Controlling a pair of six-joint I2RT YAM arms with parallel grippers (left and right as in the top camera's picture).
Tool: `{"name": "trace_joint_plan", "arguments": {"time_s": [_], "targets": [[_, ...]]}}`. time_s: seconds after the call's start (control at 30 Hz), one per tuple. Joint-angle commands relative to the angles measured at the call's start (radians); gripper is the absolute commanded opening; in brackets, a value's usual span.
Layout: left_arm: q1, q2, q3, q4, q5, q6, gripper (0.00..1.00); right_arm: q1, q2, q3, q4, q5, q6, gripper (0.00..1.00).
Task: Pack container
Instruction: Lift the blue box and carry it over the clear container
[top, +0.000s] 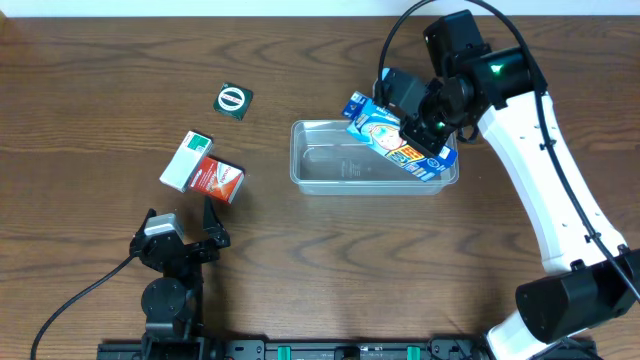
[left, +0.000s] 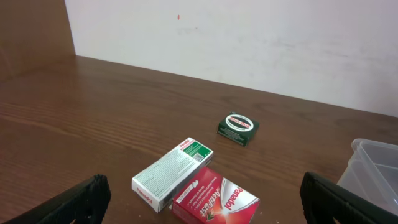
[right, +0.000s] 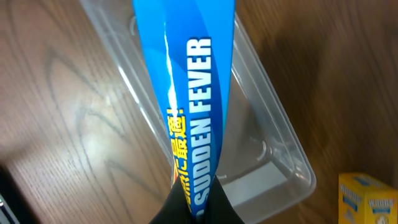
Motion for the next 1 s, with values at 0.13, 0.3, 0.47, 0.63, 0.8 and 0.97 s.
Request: {"name": "trace_joint_plan", "arguments": {"time_s": [0.13, 0.3, 0.47, 0.63, 0.8, 0.97], "targets": [[0.005, -0.002, -0.021, -0.033, -0.024, 0.013, 0.98, 0.009, 0.024, 0.017, 0.003, -0.069, -0.089, 0.01], [0.005, -0.002, -0.021, -0.033, -0.024, 0.013, 0.98, 0.008, 0.080, 0.017, 0.003, -0.077, -0.108, 0.01], [0.005, -0.002, -0.021, -0.033, -0.024, 0.013, 0.98, 0.005, 0.137, 0.017, 0.001, -0.072, -0.123, 0.01], [0.005, -0.002, -0.021, -0.033, -0.024, 0.013, 0.98, 0.004, 0.177, 0.017, -0.017, -0.068, -0.137, 0.01], [0.005, -0.002, -0.021, -0.033, -0.024, 0.013, 0.98, 0.002, 0.200, 0.017, -0.031, -0.037, -0.145, 0.01], [0.005, -0.002, -0.021, -0.033, -0.024, 0.013, 0.98, 0.000, 0.200, 0.017, -0.020, -0.031, -0.148, 0.01]]}}
